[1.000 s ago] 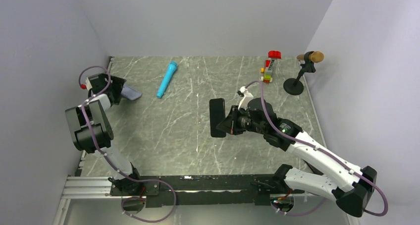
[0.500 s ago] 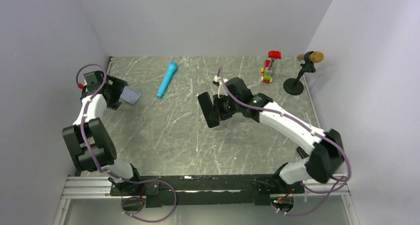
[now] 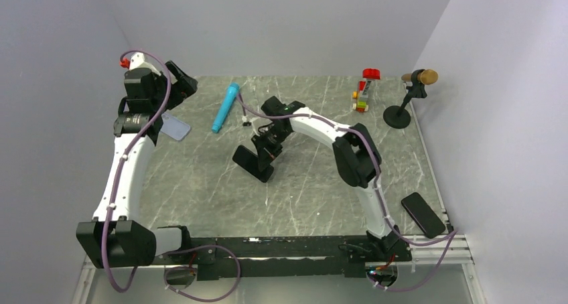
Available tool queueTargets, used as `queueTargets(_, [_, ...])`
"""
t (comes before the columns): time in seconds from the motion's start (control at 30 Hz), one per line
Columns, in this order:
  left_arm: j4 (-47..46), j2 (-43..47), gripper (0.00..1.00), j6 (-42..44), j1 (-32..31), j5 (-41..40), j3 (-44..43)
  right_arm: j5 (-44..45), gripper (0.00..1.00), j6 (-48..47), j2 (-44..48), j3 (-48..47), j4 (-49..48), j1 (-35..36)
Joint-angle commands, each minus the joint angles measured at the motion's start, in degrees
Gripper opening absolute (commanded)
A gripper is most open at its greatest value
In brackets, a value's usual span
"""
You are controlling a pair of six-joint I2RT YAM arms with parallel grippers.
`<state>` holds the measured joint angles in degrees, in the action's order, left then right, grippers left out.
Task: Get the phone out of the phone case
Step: Place the phone at the center of the board.
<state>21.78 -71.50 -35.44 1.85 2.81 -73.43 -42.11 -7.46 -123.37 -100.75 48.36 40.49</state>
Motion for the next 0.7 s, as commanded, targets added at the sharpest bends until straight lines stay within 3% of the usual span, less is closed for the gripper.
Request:
queueTargets(0.0, [-1.6, 1.9, 0.99, 5.1, 0.3, 1.8, 0.6, -5.6, 0.00, -9.1, -4.9, -9.1, 11.8, 0.3])
queueTargets(0.17, [-1.3, 5.5, 1.00, 7.5, 0.3, -2.1, 1.5, -10.4, 0.00, -13.1, -12.2, -15.6, 17.8, 0.6])
queueTargets(0.5, [-1.9, 10.3, 0.99, 9.3, 0.3, -4.8, 2.6, -5.4, 0.00, -13.8, -19.8, -22.9, 20.3, 1.2])
queueTargets(0.67, [-2.2, 10.5, 1.00, 8.8, 0.5, -3.3, 3.0, 1.2, 0.04, -10.9, -19.1, -19.7, 15.9, 1.3])
